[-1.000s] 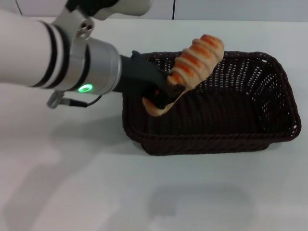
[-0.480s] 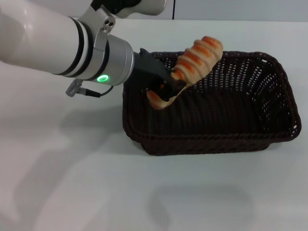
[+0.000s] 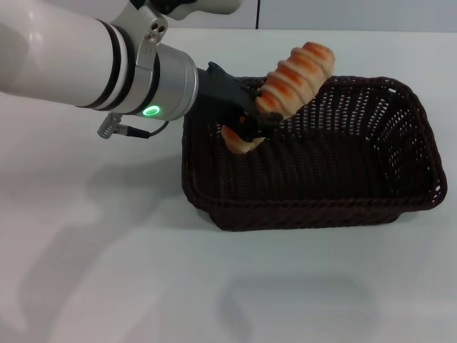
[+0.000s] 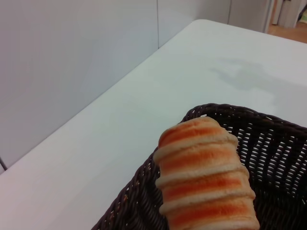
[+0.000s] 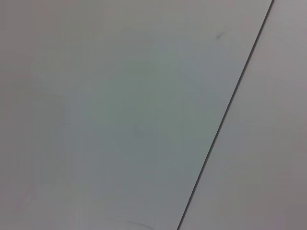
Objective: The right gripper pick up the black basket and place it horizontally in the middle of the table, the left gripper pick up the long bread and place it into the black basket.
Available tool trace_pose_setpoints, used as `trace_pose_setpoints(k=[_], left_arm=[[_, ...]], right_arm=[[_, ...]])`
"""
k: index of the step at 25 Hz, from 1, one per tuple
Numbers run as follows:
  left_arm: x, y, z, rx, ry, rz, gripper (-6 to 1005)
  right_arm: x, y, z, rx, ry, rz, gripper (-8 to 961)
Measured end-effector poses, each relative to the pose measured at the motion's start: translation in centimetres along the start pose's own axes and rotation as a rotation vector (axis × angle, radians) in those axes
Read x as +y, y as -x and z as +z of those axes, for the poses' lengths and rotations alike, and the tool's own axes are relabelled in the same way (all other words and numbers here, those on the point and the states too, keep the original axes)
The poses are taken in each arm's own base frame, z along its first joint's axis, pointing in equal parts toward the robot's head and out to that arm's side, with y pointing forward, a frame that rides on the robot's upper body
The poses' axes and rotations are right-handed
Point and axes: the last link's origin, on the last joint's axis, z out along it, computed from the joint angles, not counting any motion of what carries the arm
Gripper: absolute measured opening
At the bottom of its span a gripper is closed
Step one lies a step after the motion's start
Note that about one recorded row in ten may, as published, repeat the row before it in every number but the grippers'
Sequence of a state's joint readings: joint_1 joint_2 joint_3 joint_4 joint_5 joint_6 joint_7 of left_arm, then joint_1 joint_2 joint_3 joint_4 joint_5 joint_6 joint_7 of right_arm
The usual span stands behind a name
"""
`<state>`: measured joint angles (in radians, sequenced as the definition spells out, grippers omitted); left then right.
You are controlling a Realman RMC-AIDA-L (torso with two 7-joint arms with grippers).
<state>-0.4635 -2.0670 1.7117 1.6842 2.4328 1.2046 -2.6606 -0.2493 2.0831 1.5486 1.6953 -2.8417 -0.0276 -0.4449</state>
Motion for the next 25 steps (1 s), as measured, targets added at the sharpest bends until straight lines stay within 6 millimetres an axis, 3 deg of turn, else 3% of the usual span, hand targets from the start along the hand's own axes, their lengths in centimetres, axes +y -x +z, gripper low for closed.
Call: trace_pose_setpoints(k=[4, 13, 18, 19, 20, 22, 25], left_arm=[[-0.1, -0.1, -0.2, 0.009, -0.007, -0.003, 455], [-0.3, -0.1, -0.6, 0.024, -0.020, -0.008, 724], [-1.5, -0.3, -4.3, 0.153, -0.138, -0.006, 866], [-1.7, -0.1, -6.6, 0.228, -0.210, 0.000, 864], [-1.7, -0.1, -6.6, 0.228, -0.210, 0.000, 863], [-2.2, 1.3, -9.0, 0.296, -0.311, -0.027, 860], [-3.1, 2.9, -10.2, 0.327, -0.365, -0.090, 857]], right_arm=[[0.0, 0.0, 0.0, -0.001, 0.000, -0.001, 454], [0.0, 0.2, 0.0, -0.007, 0.000, 0.000, 454], [0.5, 1.0, 0.0, -0.029, 0.014, 0.036, 454], [0.8, 1.5, 0.0, -0.040, 0.024, 0.069, 454], [0.8, 1.5, 0.0, -0.040, 0.024, 0.069, 454], [1.4, 2.0, 0.0, -0.058, 0.042, 0.097, 454], [2.1, 2.4, 0.1, -0.071, 0.060, 0.099, 454]])
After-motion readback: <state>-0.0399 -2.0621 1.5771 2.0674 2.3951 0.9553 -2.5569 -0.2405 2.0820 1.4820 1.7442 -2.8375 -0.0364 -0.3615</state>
